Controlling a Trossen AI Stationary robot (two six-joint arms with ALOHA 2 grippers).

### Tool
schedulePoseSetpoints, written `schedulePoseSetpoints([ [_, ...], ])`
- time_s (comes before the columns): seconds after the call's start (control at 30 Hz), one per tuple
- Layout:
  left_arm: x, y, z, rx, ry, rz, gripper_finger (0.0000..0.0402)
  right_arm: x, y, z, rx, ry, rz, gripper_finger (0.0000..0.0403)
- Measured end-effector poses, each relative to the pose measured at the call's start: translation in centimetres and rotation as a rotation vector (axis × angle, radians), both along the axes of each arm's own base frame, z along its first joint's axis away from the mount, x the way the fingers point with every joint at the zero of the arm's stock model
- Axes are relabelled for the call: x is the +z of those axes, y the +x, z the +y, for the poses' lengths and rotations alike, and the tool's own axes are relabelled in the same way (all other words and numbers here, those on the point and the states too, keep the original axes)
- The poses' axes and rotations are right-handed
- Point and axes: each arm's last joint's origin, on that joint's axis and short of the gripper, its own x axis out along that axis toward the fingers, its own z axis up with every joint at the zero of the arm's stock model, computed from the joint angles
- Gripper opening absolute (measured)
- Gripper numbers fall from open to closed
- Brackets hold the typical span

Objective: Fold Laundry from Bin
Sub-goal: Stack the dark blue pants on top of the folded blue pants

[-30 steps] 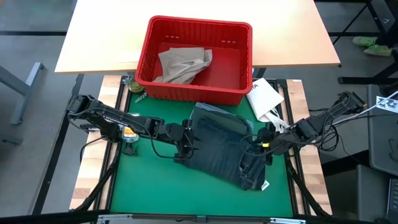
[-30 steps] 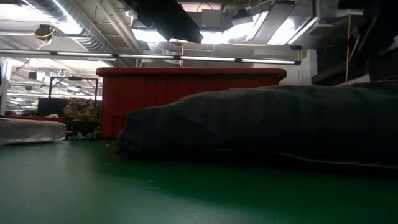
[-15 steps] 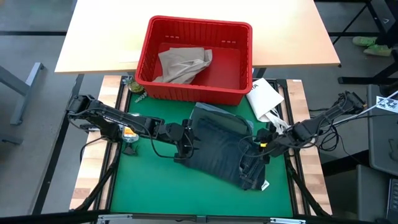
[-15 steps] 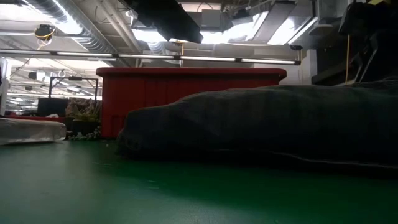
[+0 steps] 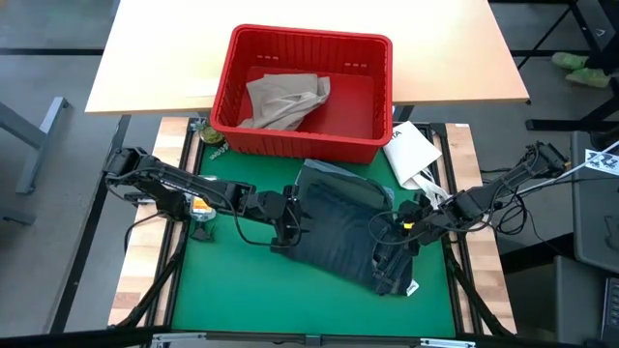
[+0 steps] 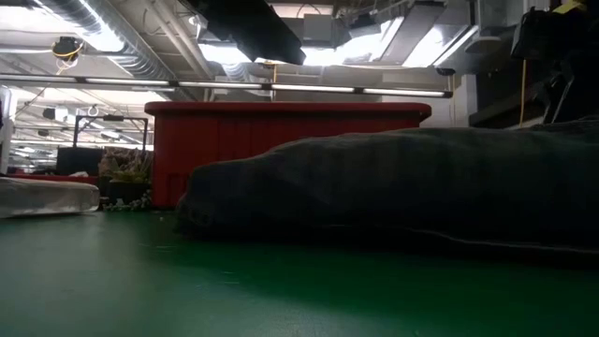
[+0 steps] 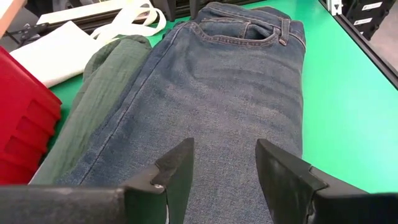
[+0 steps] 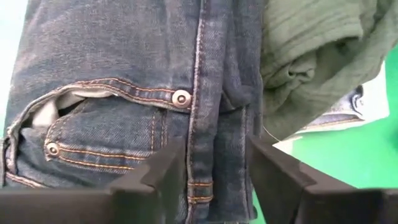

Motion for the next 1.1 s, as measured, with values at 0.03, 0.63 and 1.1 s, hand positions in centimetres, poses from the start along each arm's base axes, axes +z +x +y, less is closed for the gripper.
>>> schedulePoseSetpoints([
  [0.03, 0.0, 0.0, 0.0, 0.000, 0.000, 0.000, 0.0166, 0.0, 0.0, 0.0, -0.005, 0.002, 0.002, 0.0187],
  [0.63, 0.0, 0.0, 0.0, 0.003, -0.003, 0.000, 0.0166, -1.4, -0.9, -0.7, -0.023, -0.056, 0.099, 0.0321],
  [1.1, 0.0, 0.0, 0.0, 0.014, -0.019, 0.000, 0.0166, -6.4, -0.5, -2.1, -0.015, 0.046, 0.074, 0.0305],
])
